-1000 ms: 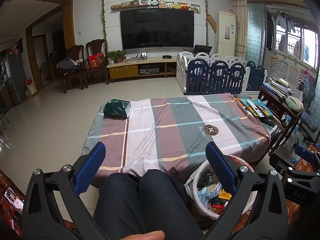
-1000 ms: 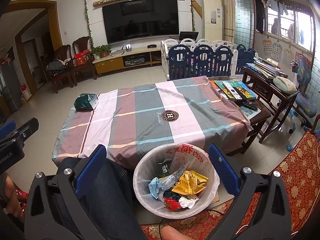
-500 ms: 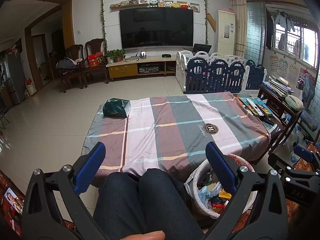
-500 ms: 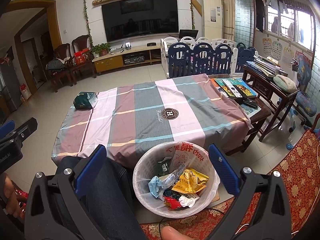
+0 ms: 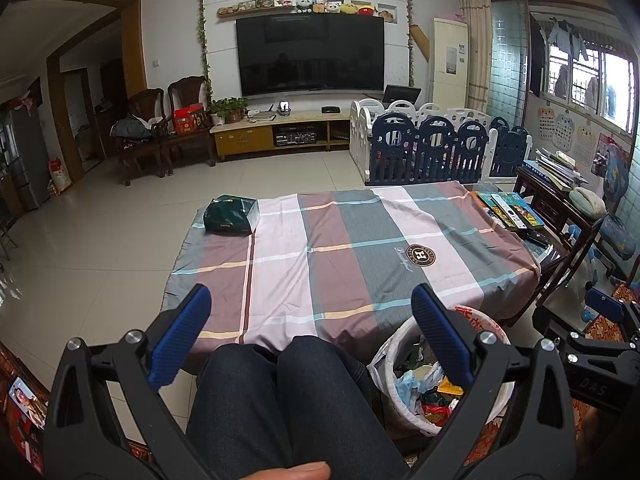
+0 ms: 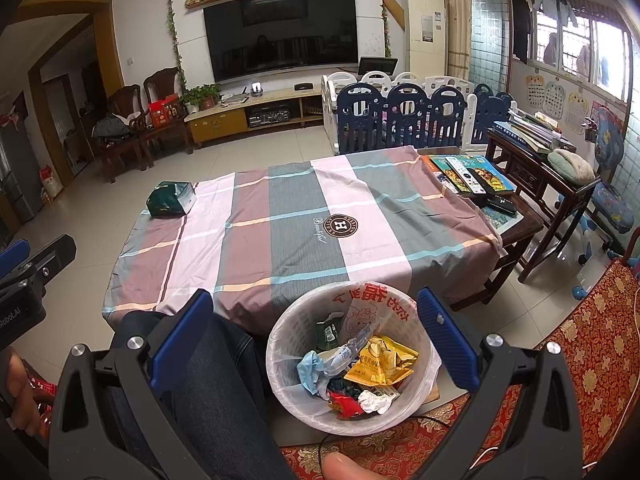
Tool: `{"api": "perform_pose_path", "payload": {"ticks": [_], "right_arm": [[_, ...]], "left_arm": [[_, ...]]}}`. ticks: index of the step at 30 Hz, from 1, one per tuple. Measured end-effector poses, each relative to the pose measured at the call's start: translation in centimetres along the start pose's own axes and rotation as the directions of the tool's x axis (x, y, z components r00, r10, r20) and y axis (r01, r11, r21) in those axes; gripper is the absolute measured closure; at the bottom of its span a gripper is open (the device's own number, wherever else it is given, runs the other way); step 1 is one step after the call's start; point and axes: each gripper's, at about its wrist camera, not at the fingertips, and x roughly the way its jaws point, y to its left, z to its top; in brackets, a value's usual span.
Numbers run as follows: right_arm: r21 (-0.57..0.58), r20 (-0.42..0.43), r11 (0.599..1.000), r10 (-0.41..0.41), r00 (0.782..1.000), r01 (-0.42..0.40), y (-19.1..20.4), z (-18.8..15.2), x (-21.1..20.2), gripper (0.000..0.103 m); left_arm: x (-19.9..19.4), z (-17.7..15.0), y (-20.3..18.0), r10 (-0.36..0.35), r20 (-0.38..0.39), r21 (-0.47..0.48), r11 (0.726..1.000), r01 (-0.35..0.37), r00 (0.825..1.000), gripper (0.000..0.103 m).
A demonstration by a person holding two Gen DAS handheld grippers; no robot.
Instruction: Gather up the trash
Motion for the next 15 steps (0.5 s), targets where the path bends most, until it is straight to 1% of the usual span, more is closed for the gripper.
{"api": "perform_pose_path", "payload": {"ticks": [9,12,15], "right_arm": [[0.002,-0.003,1.0,-0.002,1.0,0.002,0.2,-0.2,0.1,0.003],[0.003,-0.003,1.0,-0.002,1.0,0.002,0.1,-0.2,0.1,0.003],[0.017,0.031,1.0,0.021,0.999,-0.021,0.2,-0.2,-0.3,0.003]], "left_arm": [[0.1,0.1,-0.1,-0.014,-0.004,0.006,1.0,0.014,1.0,0.003],[0.2,0.1,-0.1,-0.009,-0.005,0.007,1.0,0.009,1.0,0.003],[1.1,0.0,0.2,0.009,-0.02,0.002,1.0,-0.009,1.0,0.003]]}}
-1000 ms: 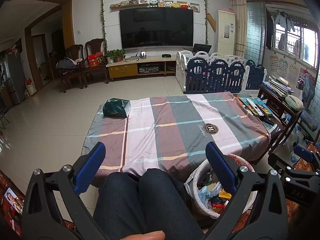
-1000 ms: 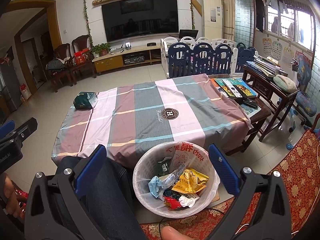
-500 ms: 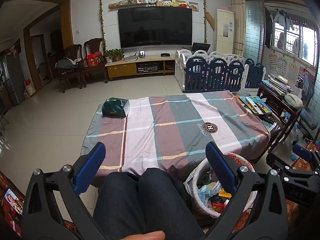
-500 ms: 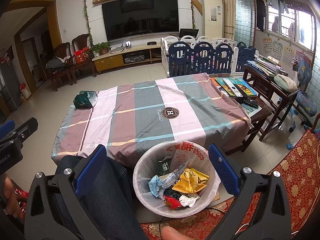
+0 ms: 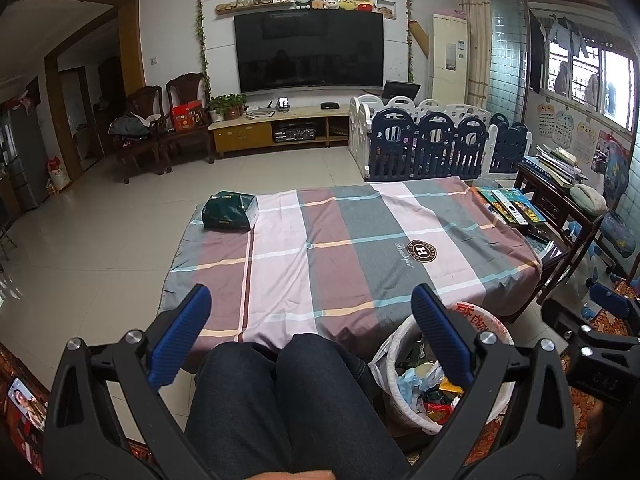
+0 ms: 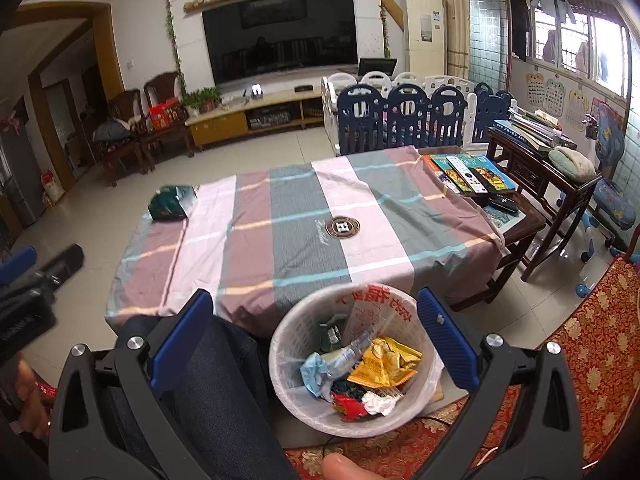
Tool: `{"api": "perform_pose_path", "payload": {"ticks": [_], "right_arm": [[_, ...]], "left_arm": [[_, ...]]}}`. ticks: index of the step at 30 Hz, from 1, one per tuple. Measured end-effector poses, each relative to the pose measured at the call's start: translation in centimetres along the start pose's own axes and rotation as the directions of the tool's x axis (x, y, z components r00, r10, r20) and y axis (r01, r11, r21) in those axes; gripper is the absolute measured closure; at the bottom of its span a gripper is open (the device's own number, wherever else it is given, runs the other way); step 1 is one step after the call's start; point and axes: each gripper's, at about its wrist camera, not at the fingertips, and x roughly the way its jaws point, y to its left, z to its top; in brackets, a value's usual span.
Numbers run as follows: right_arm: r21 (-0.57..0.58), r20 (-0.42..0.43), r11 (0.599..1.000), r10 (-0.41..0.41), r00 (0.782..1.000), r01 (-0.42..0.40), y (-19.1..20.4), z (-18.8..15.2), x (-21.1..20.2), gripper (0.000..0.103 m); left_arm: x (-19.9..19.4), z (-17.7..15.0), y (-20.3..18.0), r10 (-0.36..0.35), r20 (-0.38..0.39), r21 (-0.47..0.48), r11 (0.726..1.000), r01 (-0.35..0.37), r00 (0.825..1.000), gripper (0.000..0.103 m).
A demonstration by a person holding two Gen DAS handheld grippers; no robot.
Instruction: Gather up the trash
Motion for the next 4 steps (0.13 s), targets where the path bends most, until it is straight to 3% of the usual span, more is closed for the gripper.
{"api": "perform_pose_path", "payload": {"ticks": [2,4], "right_arm": [[-0.008,0.069,0.998,0.061,0.996,-0.061,0.5,-0.1,-1.4,0.003],[-0.066,0.159,0.984,0.176,0.971,-0.168,2.0,-0.3,-3.5,0.003]], "left_arm": [[1.2,-0.2,0.4,0.026,-0.006,-0.005,1.0,-0.026,1.0,0.003],[2.5,-0.5,0.7,0.024,0.021,-0.007,1.0,-0.024,0.999,0.003]]}}
